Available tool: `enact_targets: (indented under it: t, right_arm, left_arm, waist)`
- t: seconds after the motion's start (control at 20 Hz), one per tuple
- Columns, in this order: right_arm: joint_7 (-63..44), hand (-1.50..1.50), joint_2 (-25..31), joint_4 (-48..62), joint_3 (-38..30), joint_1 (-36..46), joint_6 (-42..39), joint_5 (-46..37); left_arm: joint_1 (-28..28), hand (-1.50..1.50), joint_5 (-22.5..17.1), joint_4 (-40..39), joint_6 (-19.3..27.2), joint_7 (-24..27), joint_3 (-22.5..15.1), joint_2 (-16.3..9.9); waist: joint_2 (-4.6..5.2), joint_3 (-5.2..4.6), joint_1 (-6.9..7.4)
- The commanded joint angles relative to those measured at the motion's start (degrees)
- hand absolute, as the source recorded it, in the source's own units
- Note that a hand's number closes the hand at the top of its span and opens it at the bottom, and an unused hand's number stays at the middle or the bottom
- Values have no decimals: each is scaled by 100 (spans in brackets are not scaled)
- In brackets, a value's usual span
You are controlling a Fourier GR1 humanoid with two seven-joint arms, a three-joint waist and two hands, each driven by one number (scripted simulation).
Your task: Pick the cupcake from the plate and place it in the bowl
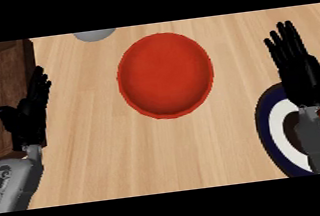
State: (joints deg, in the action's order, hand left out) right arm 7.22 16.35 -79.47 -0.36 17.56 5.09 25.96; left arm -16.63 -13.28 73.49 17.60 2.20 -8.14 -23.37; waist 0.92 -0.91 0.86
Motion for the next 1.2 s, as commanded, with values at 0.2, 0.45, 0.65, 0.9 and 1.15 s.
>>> enact_targets:
  t: [0.2,0.45,0.65,0.9,1.15]
  right_arm:
    - [-624,-150,-237,-1287,1960,107,-3132,1073]
    - [636,-150,1370,-2947,1405,-1300,-4063,437]
    - [1746,-150,2260,-3468,469,-2098,-5288,505]
    - [2487,-150,2942,-3660,-1160,-2503,-5844,84]
    - [2697,-150,3520,-3344,-2398,-2642,-6219,-296]
  left_arm:
    - [-135,0,-128,258,-147,312,243,-130]
    - [135,0,-484,526,-149,349,771,-336]
    - [466,0,-512,526,-299,629,861,-380]
    - [507,0,-787,767,-602,480,1153,-680]
    - [597,0,-678,867,-579,485,936,-471]
  waist:
    - [-303,102,351]
    - [-295,112,-491]
    - [-222,116,-537]
    - [-195,117,-437]
    - [-149,118,-324]
